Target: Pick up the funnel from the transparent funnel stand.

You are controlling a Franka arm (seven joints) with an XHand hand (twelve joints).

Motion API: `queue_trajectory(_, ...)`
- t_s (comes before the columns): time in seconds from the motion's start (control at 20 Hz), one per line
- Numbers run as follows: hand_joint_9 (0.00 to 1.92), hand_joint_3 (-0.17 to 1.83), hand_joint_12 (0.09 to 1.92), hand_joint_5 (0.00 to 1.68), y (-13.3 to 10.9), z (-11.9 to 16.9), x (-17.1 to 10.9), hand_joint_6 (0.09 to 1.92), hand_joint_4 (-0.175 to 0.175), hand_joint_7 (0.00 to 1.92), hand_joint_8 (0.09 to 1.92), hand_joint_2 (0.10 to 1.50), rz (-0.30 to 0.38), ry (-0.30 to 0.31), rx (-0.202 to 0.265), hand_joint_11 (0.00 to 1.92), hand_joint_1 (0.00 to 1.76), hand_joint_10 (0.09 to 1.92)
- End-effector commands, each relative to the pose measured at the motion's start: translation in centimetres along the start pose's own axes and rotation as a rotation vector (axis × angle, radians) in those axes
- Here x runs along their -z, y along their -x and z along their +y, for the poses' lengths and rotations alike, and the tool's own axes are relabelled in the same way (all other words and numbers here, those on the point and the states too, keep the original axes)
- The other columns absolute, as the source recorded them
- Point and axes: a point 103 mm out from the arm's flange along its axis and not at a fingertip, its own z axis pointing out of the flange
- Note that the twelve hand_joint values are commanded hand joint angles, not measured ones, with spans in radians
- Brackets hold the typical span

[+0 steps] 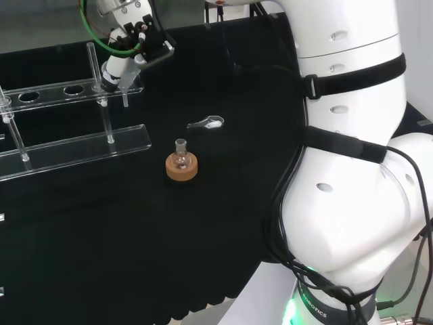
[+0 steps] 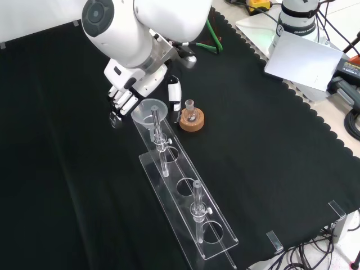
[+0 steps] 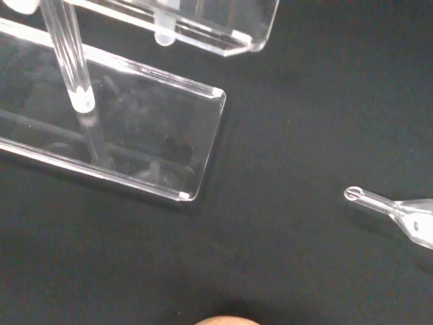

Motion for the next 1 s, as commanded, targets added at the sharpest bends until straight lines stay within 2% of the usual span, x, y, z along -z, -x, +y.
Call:
queue_trajectory(0.05, 0.25, 0.07, 1.58, 0.09, 0.1, -0.1, 0.1, 0.09, -0.056, 0.0, 0.56, 0.79, -0.008, -0.003, -0.011, 0.06, 0.51, 0.85)
queue_trajectory(0.35, 0.32, 0.08, 1.58, 0.14, 0.3, -0.1, 0.0, 0.09, -0.06, 0.0, 0.67, 0.79, -0.012, 0.012, -0.01, 0.07, 0.51, 0.81)
queue_trajectory(0.6, 0.58, 0.12, 1.56, 0.32, 1.0, 0.0, -0.4, 0.09, -0.074, 0.22, 0.77, 0.8, -0.024, 0.009, -0.011, 0.1, 0.55, 0.7)
queue_trajectory(0.8, 0.64, 0.13, 1.56, 0.37, 1.3, 0.0, -0.5, 0.09, -0.079, 0.29, 0.79, 0.81, -0.029, 0.002, -0.019, 0.11, 0.57, 0.69)
queue_trajectory(0.9, 0.68, 0.13, 1.55, 0.39, 1.4, -0.2, -0.4, 0.09, -0.079, 0.31, 0.79, 0.81, -0.034, 0.031, -0.026, 0.12, 0.57, 0.68)
queue_trajectory(1.0, 0.74, 0.16, 1.54, 0.45, 1.4, -0.6, 0.0, 0.09, -0.081, 0.38, 0.78, 0.81, -0.052, 0.091, -0.037, 0.14, 0.59, 0.64)
